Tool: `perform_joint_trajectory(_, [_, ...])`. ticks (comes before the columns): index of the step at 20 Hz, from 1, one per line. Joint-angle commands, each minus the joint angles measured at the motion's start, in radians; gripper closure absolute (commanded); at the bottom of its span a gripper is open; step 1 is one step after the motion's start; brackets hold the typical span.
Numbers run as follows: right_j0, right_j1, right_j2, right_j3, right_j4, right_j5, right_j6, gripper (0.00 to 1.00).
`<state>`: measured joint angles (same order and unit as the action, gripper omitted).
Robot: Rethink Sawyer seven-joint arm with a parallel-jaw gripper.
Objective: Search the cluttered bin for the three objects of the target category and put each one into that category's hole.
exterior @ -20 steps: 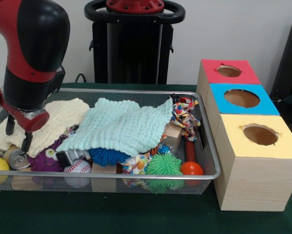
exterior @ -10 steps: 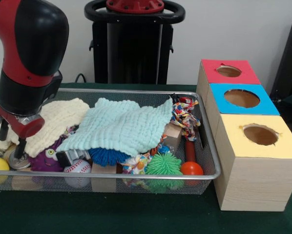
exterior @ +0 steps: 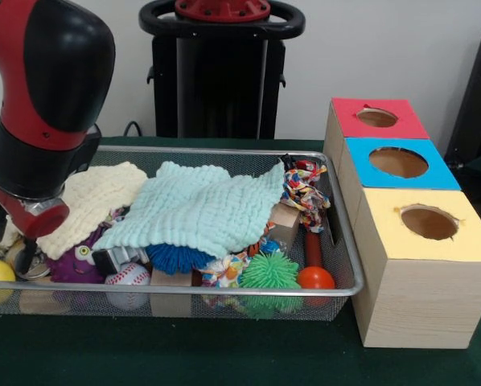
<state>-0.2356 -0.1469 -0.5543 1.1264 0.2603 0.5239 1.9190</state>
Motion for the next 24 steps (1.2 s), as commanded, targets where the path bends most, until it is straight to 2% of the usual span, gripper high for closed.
perform_joint_trajectory(1, [0.010, 0.041, 0.038, -0.026, 0.052, 0.091, 0.258, 0.00])
perform_joint_trajectory(24, [0.018, 0.017, 0.052, 0.028, 0.048, 0.065, 0.228, 0.00])
